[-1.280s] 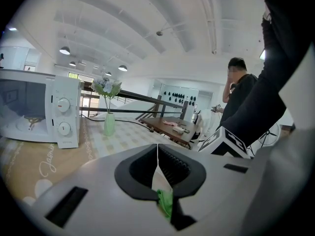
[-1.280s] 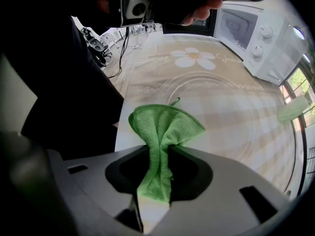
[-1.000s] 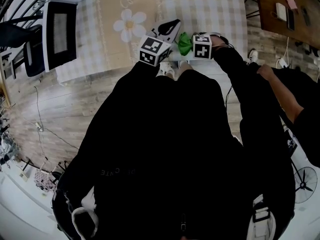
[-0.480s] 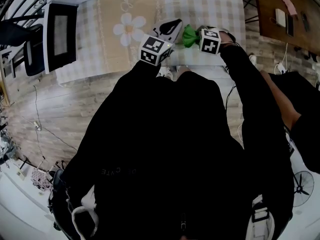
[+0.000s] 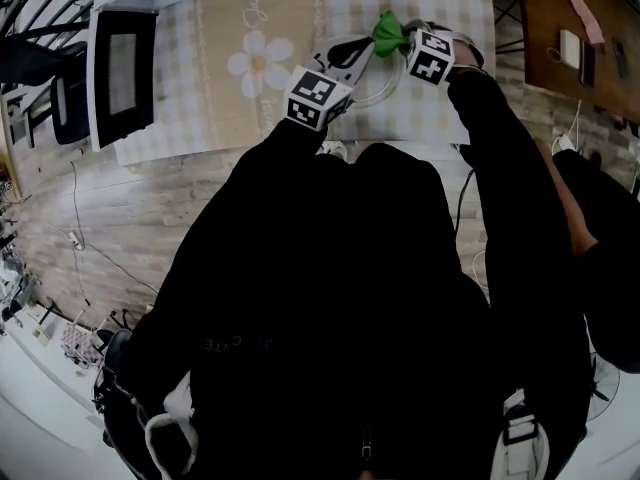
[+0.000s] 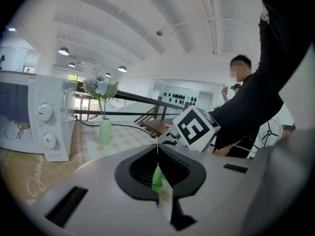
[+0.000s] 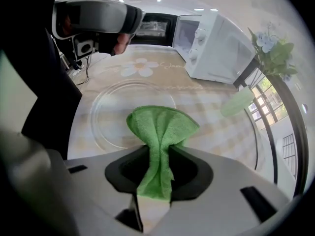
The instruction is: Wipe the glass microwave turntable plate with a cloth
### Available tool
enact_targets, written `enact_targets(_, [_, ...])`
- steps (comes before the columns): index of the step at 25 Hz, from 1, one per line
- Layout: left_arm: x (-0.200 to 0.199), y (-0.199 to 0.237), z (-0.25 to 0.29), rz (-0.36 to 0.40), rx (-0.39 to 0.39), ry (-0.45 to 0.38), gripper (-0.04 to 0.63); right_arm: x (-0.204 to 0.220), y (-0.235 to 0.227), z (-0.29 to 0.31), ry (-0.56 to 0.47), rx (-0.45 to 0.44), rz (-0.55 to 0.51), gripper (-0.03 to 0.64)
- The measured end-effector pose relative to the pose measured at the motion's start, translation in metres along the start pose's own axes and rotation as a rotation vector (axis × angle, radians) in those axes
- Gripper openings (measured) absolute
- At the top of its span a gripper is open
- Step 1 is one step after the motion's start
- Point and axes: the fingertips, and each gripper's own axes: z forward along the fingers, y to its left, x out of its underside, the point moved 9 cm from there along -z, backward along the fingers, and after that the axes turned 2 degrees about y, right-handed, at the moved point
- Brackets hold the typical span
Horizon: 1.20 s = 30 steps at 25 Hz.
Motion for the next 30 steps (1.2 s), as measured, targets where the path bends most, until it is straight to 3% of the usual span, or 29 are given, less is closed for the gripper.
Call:
enact_targets(10, [-0.003,0.017,0.013,-0.017,-0.012,0.011,0.021,-0.008,-0.027,0.032,0.007,0.005,-0.025,0.133])
enact_targets(14, [-0.001,0.020,0.016,-0.026,-0.018,0.017,0.021,-0.006,-0.023,0.046,0.028,-0.023,-0.062,0.132])
enact_targets(18, [0.002,0.024,0.016,-0.034,-0.025,0.024,0.021,-0.005,-0.027,0.047,0.021,-0.077,-0.018,0.123])
enact_targets(23, [0.005,0.023,0.013,-0.037,-0.023,0.030,0.021,-0.006,-0.020,0.045,0.045,-0.062,-0.062,0.123])
enact_targets(30, [0.008,0.018,0.009,-0.032,-0.007,0.032,0.021,0.002,-0.002,0.040,0.061,-0.081,-0.045,0.126])
